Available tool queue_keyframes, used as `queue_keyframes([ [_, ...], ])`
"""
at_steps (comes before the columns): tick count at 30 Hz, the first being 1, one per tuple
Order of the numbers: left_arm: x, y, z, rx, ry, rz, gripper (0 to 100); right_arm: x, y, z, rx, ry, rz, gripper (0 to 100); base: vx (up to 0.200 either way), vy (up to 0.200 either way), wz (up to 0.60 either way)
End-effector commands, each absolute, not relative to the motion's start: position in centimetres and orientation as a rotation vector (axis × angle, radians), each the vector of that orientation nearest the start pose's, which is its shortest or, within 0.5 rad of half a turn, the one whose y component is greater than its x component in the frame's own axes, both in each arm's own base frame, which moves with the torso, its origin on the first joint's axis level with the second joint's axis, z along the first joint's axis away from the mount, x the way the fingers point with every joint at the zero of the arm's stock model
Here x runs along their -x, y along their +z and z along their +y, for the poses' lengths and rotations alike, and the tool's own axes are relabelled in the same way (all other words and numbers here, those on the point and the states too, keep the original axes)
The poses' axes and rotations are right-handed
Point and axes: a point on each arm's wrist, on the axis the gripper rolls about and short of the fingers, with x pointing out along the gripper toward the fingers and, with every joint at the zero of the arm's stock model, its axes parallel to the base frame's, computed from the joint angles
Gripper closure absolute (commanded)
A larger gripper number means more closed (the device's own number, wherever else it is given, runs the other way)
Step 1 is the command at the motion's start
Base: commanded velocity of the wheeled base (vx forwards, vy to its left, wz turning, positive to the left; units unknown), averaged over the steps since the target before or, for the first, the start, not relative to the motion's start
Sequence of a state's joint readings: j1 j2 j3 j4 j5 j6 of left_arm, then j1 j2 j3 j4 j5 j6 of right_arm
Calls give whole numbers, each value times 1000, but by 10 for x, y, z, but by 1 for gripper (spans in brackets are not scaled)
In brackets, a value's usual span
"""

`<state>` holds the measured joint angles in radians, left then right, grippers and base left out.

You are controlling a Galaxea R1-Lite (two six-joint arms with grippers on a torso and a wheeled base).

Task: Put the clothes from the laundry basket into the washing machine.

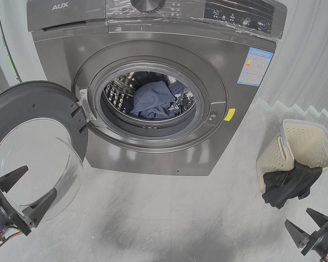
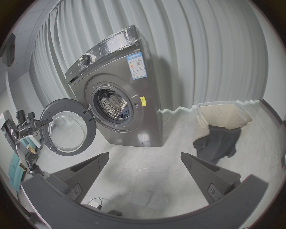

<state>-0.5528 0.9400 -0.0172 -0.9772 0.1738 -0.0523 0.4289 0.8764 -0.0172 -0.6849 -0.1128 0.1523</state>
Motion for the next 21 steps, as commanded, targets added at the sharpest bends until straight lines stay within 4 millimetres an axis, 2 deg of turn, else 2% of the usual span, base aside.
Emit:
queue_keyframes([
  [1, -26, 140, -7, 89, -247, -125, 0, 7, 117, -3, -78, 100, -45, 0, 0, 0, 0],
  [5, -11, 123, -2, 75, -236, -79, 0, 17, 106, -4, -72, 69, -33, 0, -200, 0, 0],
  [7, -5, 113, 0, 71, -211, -36, 0, 17, 92, -4, -73, 63, -8, 0, -200, 0, 0],
  [9, 1, 103, 0, 85, -215, 4, 0, 15, 84, -3, -90, 65, 27, 0, 0, 0, 0],
  [15, 17, 83, -1, 93, -295, 42, 0, 15, 84, -5, -90, -12, 34, 0, 0, 0, 0],
  [20, 16, 85, -1, 100, -198, 25, 0, 15, 83, -6, -133, -78, 31, 0, 0, -40, 0],
  [21, 18, 84, -4, 91, -109, -9, 0, 15, 83, -7, -144, -79, 30, 0, 0, -200, 0],
])
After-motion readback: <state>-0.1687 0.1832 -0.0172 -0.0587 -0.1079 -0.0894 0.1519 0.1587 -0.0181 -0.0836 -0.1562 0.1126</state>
